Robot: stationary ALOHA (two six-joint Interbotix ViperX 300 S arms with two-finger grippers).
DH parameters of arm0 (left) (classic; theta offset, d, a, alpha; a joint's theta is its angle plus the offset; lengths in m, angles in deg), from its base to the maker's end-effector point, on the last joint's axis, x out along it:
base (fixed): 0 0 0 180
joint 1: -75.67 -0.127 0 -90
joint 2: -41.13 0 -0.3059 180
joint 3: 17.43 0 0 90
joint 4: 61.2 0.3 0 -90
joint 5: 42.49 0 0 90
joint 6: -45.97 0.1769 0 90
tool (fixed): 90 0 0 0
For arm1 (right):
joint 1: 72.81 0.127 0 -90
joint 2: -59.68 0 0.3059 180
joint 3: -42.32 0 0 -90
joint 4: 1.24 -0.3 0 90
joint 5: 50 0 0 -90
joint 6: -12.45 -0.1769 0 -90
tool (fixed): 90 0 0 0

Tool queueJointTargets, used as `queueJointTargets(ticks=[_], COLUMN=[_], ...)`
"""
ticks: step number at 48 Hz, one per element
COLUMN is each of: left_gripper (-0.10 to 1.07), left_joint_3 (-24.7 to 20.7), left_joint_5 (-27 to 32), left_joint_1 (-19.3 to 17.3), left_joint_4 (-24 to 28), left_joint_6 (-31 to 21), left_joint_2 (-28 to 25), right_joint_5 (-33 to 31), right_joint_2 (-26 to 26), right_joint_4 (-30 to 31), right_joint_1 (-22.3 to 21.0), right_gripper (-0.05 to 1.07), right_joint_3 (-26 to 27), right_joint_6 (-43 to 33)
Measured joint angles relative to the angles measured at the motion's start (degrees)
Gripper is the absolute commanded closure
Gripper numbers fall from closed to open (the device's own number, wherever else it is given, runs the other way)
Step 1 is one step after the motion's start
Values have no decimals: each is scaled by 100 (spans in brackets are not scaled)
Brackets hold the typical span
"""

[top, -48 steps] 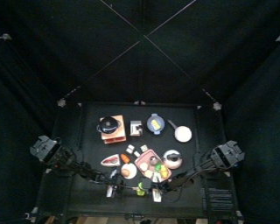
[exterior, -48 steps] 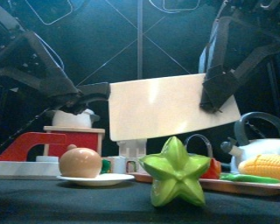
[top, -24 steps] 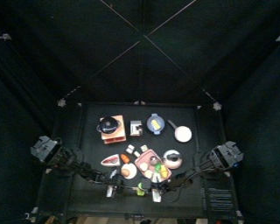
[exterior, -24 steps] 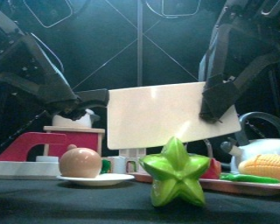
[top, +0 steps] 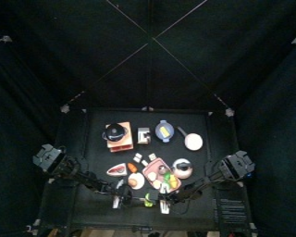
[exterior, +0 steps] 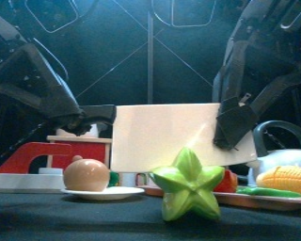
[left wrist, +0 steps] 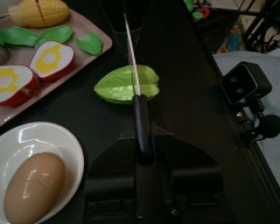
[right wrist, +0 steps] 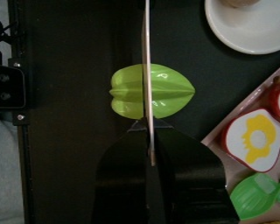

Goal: Cut starfruit

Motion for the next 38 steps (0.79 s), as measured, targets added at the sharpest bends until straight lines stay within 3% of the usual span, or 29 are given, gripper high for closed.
queueJointTargets(ticks=[38], left_gripper=[62], left_joint_3=[35], left_joint_5=[9], left_joint_1=[0], left_joint_4=[0], left_joint_6=[9], left_joint_2=[-105], right_joint_5=[272], right_joint_2=[264], right_joint_4=[-79], right_joint_1=[-18], right_gripper=[67], right_joint_3=[26], right_joint_6=[-9])
